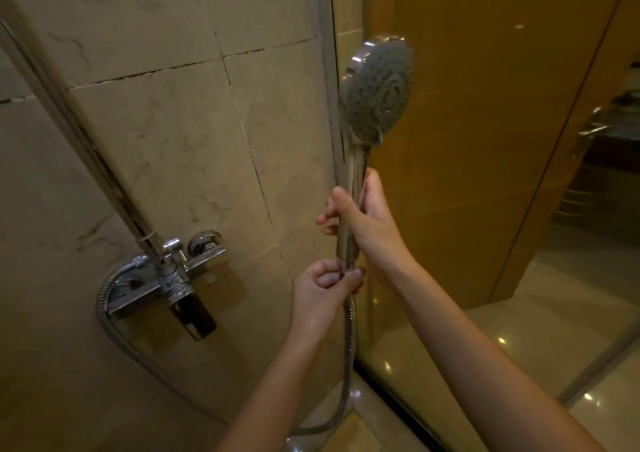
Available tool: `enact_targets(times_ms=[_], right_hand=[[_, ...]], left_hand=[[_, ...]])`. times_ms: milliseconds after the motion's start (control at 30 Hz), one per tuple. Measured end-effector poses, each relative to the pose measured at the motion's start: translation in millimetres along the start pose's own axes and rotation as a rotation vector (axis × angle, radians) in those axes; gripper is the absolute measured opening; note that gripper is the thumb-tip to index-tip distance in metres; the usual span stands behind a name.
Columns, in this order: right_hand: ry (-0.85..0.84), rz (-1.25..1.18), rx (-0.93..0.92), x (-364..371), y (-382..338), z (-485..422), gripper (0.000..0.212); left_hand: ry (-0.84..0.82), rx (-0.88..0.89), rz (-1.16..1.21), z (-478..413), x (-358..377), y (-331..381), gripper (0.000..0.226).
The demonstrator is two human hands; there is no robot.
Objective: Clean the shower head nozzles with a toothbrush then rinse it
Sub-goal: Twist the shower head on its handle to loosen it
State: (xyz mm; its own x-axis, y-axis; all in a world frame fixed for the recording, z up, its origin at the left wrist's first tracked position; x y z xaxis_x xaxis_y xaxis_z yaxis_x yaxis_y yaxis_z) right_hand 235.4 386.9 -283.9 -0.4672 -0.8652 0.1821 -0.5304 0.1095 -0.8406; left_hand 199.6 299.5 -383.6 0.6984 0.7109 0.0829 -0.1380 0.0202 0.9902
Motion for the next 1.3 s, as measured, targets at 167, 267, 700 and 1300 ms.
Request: enact_targets(times_ms=[167,267,700,1300], right_hand=[[0.033,0.261,-0.075,-2.0,-15.2,1.7,0.042],[-0.060,0.305,-0.128,8.1,-26.2,-0.6,0.037],[-0.043,-0.085,0.037,-3.5,-12.5,-5.9,0.025],[-0.003,-0.299,0.034,-14.7,-22.2,0.2,0.028]], left_hand=[[-0.009,0.028,-0.005,1.6,1.9,6.5,0.020],[-0.016,0.037,-0.033,4.0,8.3,6.2,0.014],[-0.043,0.074,0.023,5.0,17.4,27.2,0.022],[-0.087,0.060,0.016,5.0,33.2,27.2,0.013]])
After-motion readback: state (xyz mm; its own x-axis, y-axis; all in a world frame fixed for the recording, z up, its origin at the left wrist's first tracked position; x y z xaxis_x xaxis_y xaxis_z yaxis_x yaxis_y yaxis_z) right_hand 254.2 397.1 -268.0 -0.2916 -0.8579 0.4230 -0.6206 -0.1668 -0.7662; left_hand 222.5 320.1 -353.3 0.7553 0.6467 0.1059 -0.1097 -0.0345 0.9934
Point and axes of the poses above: each hand's wrist, its own z-axis away from the middle knuckle, its own x-axis out of the palm, y = z × x, the point moved 10 cm from there along -z, towards the middle knuckle, and after that the axes turned 7 degrees about -x, right-handed, at the moved point
